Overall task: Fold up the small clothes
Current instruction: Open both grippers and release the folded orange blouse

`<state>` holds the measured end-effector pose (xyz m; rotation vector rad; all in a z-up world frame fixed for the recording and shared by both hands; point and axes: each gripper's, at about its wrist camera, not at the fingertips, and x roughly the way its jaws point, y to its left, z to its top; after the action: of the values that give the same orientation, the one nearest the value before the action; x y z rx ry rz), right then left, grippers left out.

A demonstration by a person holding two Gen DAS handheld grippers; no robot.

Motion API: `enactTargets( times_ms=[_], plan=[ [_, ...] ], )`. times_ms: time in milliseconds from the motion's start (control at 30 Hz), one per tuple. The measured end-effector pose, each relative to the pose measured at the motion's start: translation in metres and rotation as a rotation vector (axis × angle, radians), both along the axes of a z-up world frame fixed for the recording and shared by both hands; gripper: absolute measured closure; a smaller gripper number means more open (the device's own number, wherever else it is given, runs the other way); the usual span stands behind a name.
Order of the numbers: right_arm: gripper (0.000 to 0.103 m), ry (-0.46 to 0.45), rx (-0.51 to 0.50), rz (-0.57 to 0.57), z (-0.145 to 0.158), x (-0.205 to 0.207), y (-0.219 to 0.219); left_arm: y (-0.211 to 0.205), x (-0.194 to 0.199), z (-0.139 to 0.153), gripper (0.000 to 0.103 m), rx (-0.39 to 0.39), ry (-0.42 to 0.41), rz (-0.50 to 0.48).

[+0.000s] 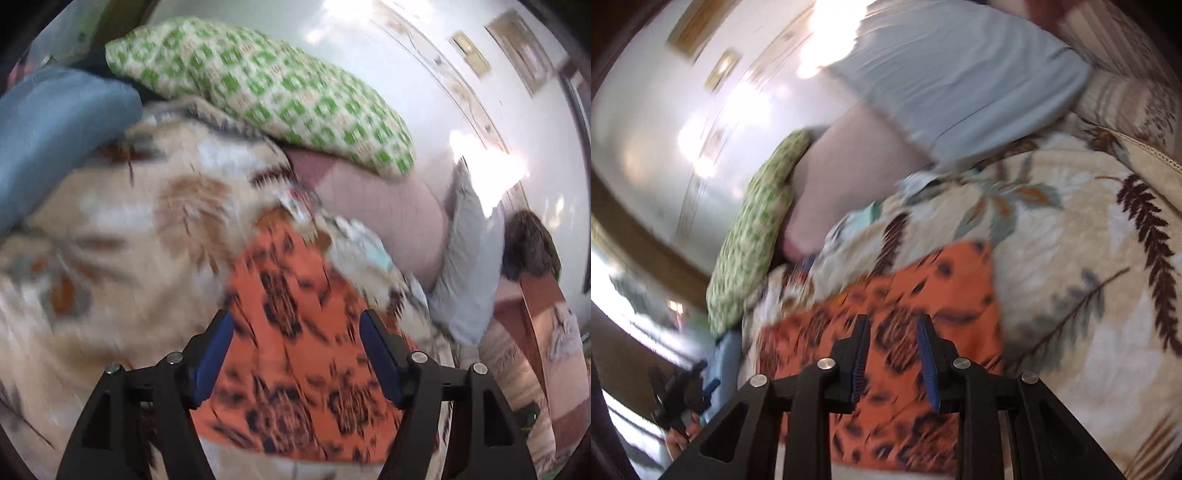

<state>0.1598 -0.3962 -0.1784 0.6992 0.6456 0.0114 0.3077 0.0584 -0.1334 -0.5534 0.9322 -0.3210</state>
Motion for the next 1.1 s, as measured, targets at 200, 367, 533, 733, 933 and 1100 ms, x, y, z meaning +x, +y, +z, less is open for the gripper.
enactTargets(
  times_ms=[200,367,533,733,933,1100],
  plan=[
    [0.071,0.196,-0.159,0.127,-0.044,0.003,0.086,-0.028,-0.004,-0.076,0.031,0.201,0.279,-0.045],
    [0.07,0.365,-0.189,0.137,-0.087,0.016,0.096,-0.009,-0.011,-0.052,0.031,0.169,0.235,0.008],
    [0.07,0.256,-0.157,0.128,-0.064,0.003,0.102,0.027,-0.014,-0.038,0.031,0.139,0.211,0.109],
    [0.067,0.279,-0.142,0.206,-0.071,0.014,0.116,0.057,-0.016,-0.039,0.03,0.079,0.215,0.2],
    [0.065,0.329,-0.164,0.216,-0.08,0.021,0.119,0.051,-0.009,-0.063,0.029,0.028,0.336,0.098],
    [0.065,0.269,-0.135,0.234,-0.065,0.008,0.125,0.038,-0.007,-0.07,0.026,0.046,0.359,0.026]
  ],
)
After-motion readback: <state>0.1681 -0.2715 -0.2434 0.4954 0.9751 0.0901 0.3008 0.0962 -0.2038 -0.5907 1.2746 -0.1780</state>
